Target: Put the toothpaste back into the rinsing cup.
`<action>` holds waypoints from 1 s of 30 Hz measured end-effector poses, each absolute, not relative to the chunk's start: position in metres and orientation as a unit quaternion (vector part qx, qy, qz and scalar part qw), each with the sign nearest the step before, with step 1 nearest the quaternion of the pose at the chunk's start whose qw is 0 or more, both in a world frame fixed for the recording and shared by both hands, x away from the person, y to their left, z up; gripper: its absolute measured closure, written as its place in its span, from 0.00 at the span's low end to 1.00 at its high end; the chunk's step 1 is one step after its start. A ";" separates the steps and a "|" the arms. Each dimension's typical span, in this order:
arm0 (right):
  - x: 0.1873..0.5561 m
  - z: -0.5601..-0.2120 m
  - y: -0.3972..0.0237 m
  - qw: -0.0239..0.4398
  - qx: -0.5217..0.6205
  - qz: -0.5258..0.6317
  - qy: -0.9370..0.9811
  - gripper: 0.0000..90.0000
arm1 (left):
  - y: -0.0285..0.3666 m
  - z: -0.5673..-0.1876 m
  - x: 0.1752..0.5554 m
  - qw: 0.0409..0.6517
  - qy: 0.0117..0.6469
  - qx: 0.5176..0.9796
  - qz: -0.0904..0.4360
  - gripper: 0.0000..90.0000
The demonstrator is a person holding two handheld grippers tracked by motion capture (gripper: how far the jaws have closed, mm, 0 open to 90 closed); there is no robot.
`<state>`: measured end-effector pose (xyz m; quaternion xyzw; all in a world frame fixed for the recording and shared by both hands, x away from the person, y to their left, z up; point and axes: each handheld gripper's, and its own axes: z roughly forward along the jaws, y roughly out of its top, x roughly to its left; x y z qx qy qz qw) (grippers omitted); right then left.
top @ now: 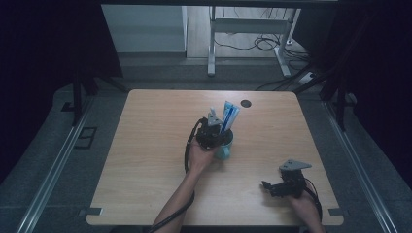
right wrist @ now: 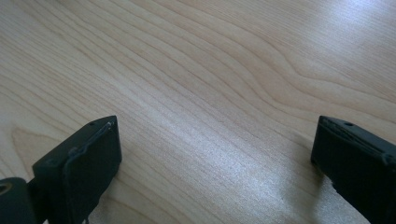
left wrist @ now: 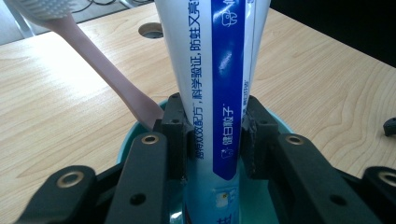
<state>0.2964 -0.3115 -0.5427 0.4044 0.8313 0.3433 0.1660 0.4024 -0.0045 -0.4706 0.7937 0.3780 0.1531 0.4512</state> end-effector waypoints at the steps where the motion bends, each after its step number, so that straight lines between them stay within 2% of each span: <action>1: 0.296 -0.543 -0.311 0.166 0.404 0.343 0.831 0.02 | -0.004 -0.470 0.402 0.452 0.379 0.793 0.152 0.74; 6: 0.296 -0.543 -0.311 0.166 0.404 0.343 0.831 0.02 | -0.001 -0.467 0.400 0.469 0.382 0.783 0.144 0.67; 18: 0.296 -0.543 -0.311 0.166 0.404 0.343 0.831 0.02 | 0.004 -0.459 0.394 0.482 0.381 0.780 0.119 0.31; 26: 0.296 -0.543 -0.311 0.166 0.404 0.343 0.831 0.02 | 0.008 -0.453 0.388 0.476 0.372 0.789 0.113 0.17; 30: 0.296 -0.543 -0.311 0.166 0.404 0.343 0.831 0.02 | 0.009 -0.451 0.384 0.461 0.370 0.797 0.119 0.15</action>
